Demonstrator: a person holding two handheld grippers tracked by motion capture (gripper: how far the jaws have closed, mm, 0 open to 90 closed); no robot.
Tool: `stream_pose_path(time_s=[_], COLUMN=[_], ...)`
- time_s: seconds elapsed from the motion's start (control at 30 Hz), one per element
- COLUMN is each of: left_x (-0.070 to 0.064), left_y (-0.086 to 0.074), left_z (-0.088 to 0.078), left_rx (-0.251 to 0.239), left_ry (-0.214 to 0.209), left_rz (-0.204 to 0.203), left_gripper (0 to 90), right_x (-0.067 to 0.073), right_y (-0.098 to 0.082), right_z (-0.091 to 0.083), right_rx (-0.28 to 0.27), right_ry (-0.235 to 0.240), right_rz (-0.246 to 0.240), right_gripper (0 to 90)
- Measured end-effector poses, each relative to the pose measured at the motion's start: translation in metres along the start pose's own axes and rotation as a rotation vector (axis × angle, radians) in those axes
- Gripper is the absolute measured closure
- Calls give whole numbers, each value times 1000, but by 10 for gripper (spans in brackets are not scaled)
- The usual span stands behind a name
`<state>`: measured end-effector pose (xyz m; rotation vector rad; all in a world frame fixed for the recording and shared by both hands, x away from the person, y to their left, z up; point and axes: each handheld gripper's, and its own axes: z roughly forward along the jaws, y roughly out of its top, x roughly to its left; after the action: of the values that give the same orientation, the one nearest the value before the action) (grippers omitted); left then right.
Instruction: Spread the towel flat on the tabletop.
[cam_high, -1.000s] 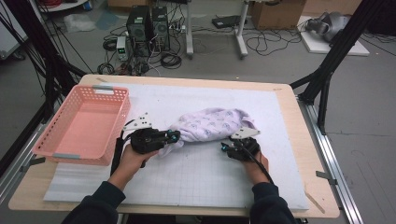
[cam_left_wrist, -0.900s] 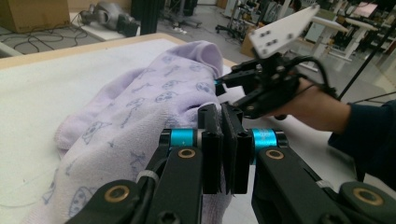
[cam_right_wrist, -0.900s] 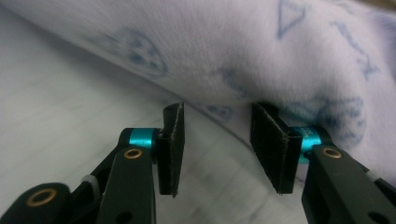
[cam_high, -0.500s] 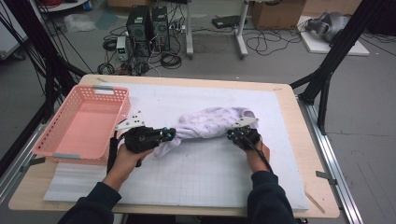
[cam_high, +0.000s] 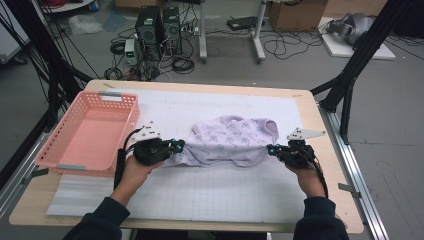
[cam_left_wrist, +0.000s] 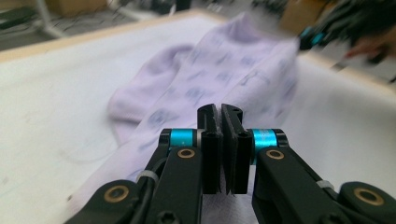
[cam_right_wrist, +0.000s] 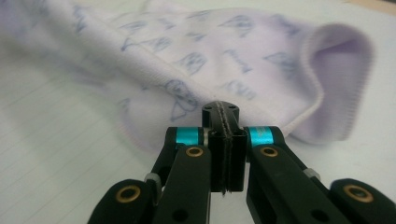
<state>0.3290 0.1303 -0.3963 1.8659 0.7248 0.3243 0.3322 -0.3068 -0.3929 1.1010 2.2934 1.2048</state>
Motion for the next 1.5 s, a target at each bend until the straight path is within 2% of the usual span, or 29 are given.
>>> stream_pose_path(time_s=[0.07, 0.13, 0.17, 0.23, 0.27, 0.3, 0.37, 0.43, 0.47, 0.5, 0.6, 0.63, 0.73, 0.83, 0.93, 1.0, 1.07, 1.1, 1.2, 1.33, 1.4, 1.47, 1.5], left_x=[-2, 0, 3, 9, 13, 14, 15, 14, 14, 14, 14, 15, 17, 19, 20, 21, 21, 21, 21, 20, 17, 14, 13], left_y=[-1, -1, -1, -3, -4, -5, -6, -7, -7, -7, -6, -5, -6, -7, -7, -8, -8, -8, -8, -10, -11, -14, -17], left_z=[10, 19, 22, 26, 29, 30, 33, 34, 35, 35, 33, 33, 33, 33, 32, 32, 32, 32, 31, 29, 27, 25, 24], left_rx=[36, 70, 77, 81, 81, 83, 85, 83, 77, 75, 48, 41, 28, 33, 27, 26, 31, 32, 39, 45, 52, 62, 60], left_ry=[76, 186, 224, 278, 281, 282, 279, 278, 280, 280, 260, 254, 246, 240, 234, 227, 223, 221, 227, 209, 190, 167, 143], left_rz=[29, 77, 84, 82, 68, 55, 52, 63, 63, 58, 14, 3, -29, -30, -37, -48, -49, -51, -51, -47, -33, -21, -27], left_gripper=[859, 859, 860, 860, 860, 860, 860, 860, 860, 860, 860, 860, 860, 860, 860, 860, 859, 859, 859, 859, 858, 854, 852], right_x=[-2, -3, -4, -8, -10, -11, -6, 4, 7, 14, 34, 42, 61, 78, 86, 87, 86, 84, 83, 79, 76, 73, 72], right_y=[4, 11, 12, 14, 13, 13, 14, 15, 15, 14, 7, 1, -11, -19, -18, -15, -14, -14, -14, -14, -14, -16, -18], right_z=[9, 25, 33, 43, 48, 51, 49, 45, 42, 38, 30, 29, 33, 47, 62, 71, 79, 83, 84, 79, 71, 57, 51], right_rx=[-7, -11, -21, -45, -48, -58, -88, -81, -83, -92, -95, -96, -80, -34, 18, 32, 68, 70, 64, 89, 96, 75, 64], right_ry=[-47, -132, -183, -236, -260, -258, -202, -184, -173, -142, -97, -59, 12, 81, 90, 50, -50, -68, -108, -63, -15, 85, 114], right_rz=[6, 11, 15, 51, 79, 104, 108, 32, 16, -9, -93, -119, -153, -177, -211, -213, -236, -238, -231, -217, -210, -186, -187], right_gripper=[900, 900, 900, 900, 894, 890, 843, 776, 764, 740, 721, 721, 704, 667, 622, 604, 600, 605, 796, 849, 853, 852, 853])
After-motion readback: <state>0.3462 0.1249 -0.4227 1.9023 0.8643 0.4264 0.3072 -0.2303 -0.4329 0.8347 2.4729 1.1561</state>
